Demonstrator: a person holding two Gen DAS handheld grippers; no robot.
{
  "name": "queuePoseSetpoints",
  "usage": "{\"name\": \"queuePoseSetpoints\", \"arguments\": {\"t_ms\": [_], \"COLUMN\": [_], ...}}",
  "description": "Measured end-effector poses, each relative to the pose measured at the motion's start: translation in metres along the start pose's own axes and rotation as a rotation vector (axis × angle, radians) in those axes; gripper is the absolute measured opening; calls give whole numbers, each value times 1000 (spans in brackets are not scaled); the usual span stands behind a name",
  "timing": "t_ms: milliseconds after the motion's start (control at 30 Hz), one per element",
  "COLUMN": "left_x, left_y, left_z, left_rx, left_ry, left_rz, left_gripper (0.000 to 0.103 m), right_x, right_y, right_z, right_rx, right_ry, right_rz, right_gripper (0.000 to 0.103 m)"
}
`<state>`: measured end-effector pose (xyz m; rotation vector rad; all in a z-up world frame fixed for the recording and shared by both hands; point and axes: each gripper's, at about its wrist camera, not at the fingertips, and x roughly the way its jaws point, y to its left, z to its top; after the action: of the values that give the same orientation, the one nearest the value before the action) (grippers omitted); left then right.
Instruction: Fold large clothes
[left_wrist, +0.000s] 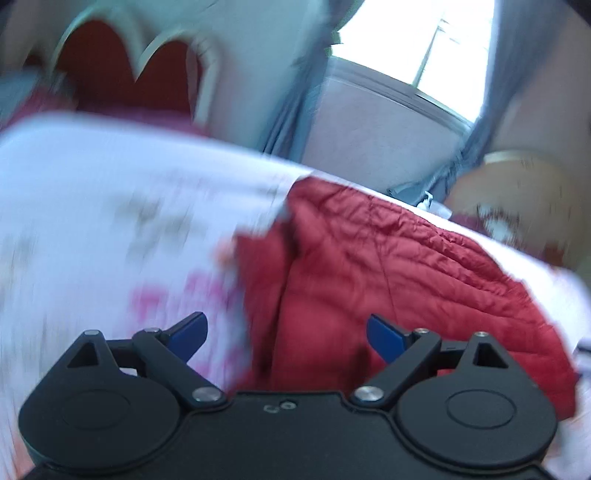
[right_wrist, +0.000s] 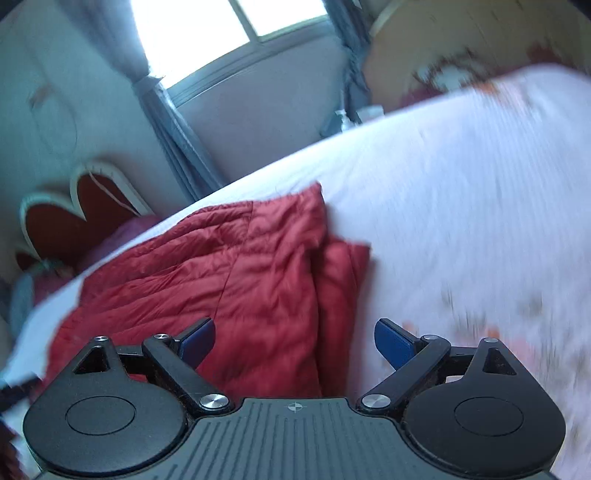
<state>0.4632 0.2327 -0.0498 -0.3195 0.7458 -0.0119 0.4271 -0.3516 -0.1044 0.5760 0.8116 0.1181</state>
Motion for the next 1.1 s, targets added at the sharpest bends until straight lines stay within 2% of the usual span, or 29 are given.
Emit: {"name": "queuePoseSetpoints", "arguments": {"t_ms": [167, 200, 233, 400, 467, 500, 533, 567, 600, 667, 800, 933, 1100], "left_x": [-11, -10, -7, 20, 30, 33, 35, 37, 37, 30, 15, 4, -19], "left_y": [31, 32, 33, 28, 24, 22, 20, 18, 15, 7, -9, -17, -31], "left_z": [-35, -37, -35, -22, -18, -17, -16, -16, -15, -13, -10, -14, -38], "left_rx": [-298, -322, -337, -418, -414, -400, -376, -351, -335, -285, -216, -208, -213], "left_ry": [70, 61, 53, 47, 41, 37, 31, 31, 29, 20, 6, 3, 5], "left_rz": [-126, -137, -144, -180, -161, -144, -123, -112, -109, -95, -67, -80, -96], "left_gripper": [80, 80, 76, 68, 64, 57, 45, 40, 31, 22, 17, 17, 17], "right_x": [-30, -30, -29, -14, -5, 0, 4, 9, 12, 11, -1, -18, -41], "right_y": [-35, -38, -40, -31, -26, -24, -23, -22, -22, -15, 0, -3, -11], "right_z": [-39, -47, -53, -55, -47, -44, -40, -38, -35, -27, -21, -23, -26], "right_rx": [326, 371, 406, 431, 418, 414, 407, 395, 391, 341, 250, 237, 212], "right_ry": [7, 22, 36, -8, -30, -39, -44, -35, -29, -40, -57, -51, -37], "right_rz": [98, 127, 145, 189, 175, 169, 158, 147, 146, 142, 120, 98, 86], "right_gripper": [91, 81, 77, 75, 75, 73, 63, 39, 28, 20, 16, 15, 15]}}
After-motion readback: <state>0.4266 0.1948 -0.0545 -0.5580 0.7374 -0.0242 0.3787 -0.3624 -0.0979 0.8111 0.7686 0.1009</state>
